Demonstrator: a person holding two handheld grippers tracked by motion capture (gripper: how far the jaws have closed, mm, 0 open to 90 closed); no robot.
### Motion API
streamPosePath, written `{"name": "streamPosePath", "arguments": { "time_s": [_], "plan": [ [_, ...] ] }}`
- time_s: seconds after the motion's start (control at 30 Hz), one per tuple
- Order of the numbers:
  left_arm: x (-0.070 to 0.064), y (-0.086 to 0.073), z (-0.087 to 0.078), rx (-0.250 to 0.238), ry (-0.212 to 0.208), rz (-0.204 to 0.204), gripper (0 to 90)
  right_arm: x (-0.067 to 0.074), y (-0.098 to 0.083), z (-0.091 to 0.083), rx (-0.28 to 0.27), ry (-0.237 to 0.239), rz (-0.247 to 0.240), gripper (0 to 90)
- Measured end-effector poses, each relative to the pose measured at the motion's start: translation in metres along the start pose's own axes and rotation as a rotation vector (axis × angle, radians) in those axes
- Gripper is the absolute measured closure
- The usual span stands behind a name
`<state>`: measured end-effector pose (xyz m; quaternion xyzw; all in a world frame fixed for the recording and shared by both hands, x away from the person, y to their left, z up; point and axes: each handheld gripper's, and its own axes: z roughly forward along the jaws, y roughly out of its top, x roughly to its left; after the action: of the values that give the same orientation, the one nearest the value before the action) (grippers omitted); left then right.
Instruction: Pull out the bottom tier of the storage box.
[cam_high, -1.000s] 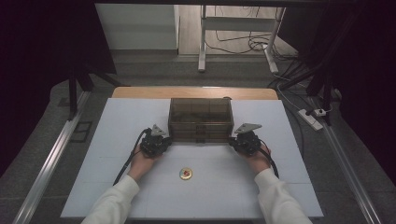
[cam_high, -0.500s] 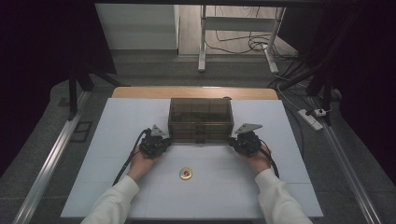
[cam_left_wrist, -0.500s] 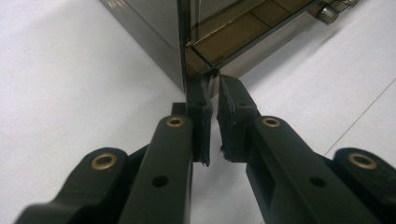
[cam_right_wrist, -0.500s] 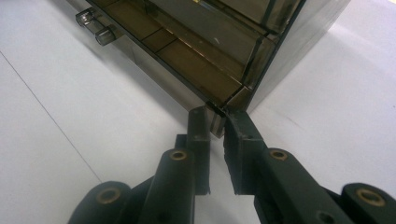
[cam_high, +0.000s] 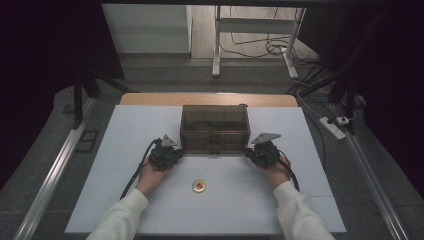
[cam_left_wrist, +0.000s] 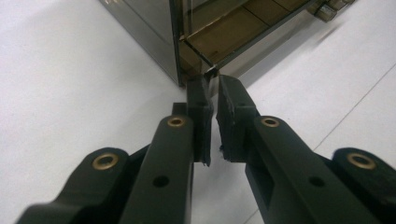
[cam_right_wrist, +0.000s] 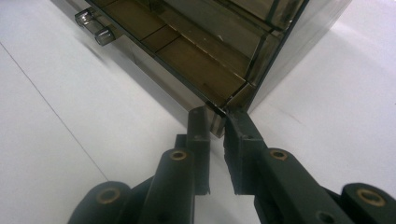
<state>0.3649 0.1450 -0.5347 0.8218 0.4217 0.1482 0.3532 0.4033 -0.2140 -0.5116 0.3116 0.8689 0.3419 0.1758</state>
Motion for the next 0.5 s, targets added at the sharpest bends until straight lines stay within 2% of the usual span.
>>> {"name": "streamPosePath", "arguments": {
  "time_s": [0.5],
  "plan": [
    [-0.0018, -0.0011, -0.0022, 0.008, -0.005, 0.006, 82.9, 0.0027, -0.0003, -0.002, 0.008, 0.001, 0.002, 80.5]
  ]
}}
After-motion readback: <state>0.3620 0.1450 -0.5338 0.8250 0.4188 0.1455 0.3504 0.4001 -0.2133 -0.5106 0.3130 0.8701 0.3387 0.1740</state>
